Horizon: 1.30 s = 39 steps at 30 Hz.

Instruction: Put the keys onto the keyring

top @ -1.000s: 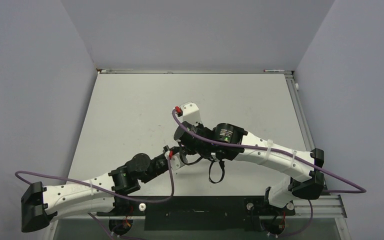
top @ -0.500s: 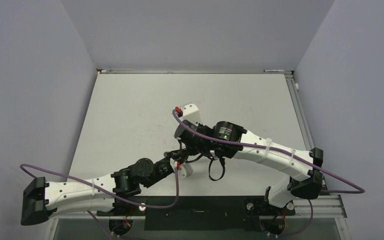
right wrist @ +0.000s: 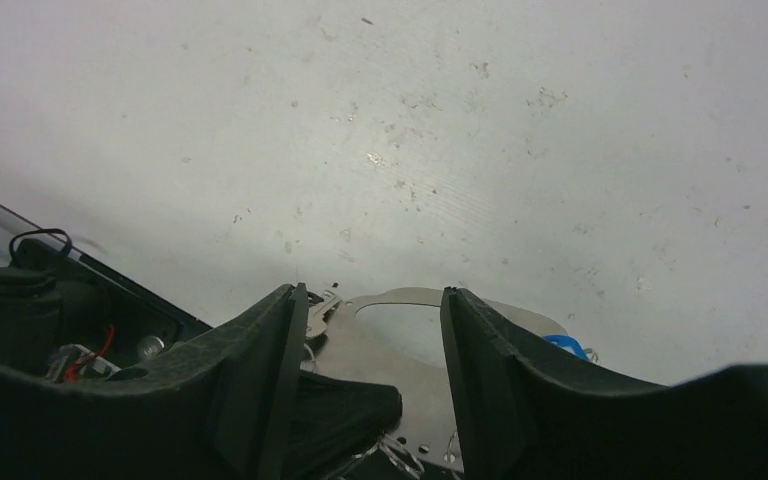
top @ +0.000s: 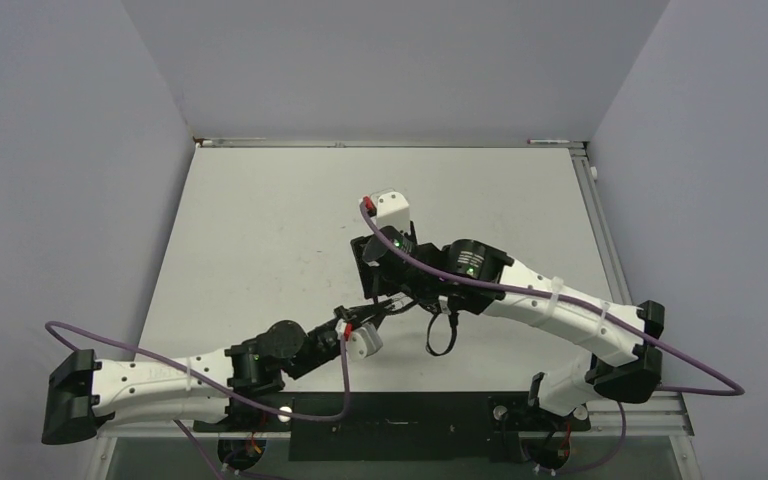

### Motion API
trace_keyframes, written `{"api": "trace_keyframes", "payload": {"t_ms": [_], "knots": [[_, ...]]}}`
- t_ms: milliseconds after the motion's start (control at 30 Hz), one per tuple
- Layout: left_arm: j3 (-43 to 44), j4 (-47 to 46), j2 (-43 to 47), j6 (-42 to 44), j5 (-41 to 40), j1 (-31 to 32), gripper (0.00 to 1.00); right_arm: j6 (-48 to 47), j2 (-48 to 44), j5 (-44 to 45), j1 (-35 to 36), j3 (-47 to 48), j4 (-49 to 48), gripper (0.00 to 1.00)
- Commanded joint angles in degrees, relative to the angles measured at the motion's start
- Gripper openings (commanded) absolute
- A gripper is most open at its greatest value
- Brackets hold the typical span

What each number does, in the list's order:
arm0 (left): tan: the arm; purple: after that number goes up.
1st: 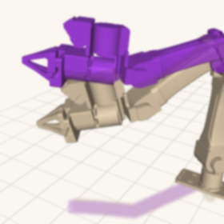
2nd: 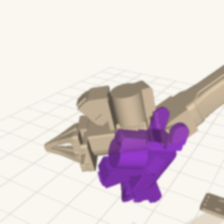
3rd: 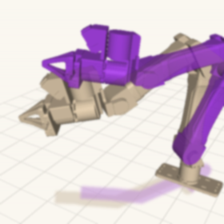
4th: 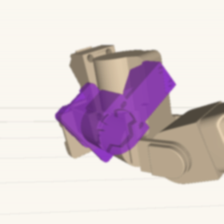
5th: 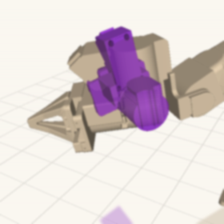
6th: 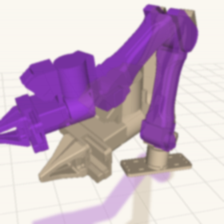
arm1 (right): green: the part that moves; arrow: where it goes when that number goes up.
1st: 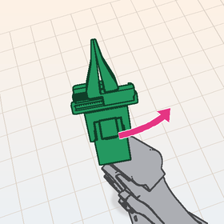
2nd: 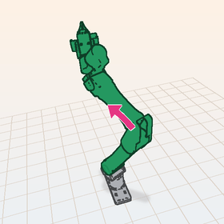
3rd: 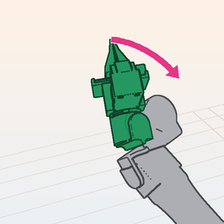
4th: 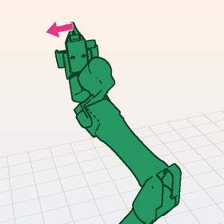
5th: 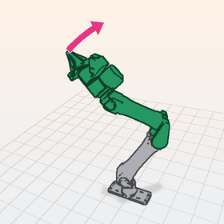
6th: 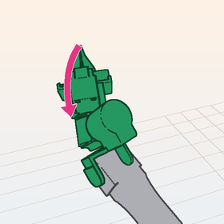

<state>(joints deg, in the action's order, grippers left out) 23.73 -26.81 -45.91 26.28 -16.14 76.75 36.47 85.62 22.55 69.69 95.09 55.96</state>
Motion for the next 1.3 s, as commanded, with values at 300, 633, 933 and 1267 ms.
{"api": "trace_keyframes", "payload": {"t_ms": [300, 633, 933, 1267], "knots": [[-0.23, -8.55, 0.27, -23.71, 2.38, -7.29, 0.00, -2.84, -16.44, 7.53, 7.99, -13.89, -16.50, 0.53], [-2.53, -9.33, 4.61, -36.85, 4.55, -9.41, 0.00, -2.99, -27.36, 15.63, 11.54, -31.08, -33.16, 0.52], [-3.98, -11.62, 6.96, -41.84, 6.23, -9.51, 0.00, -3.57, -30.81, 14.52, 11.33, -37.02, -42.12, 0.45], [-4.69, -14.58, 6.68, -44.62, 6.51, -9.51, 0.00, -0.99, -28.29, 8.69, 8.35, -36.64, -42.14, 0.39]]}}
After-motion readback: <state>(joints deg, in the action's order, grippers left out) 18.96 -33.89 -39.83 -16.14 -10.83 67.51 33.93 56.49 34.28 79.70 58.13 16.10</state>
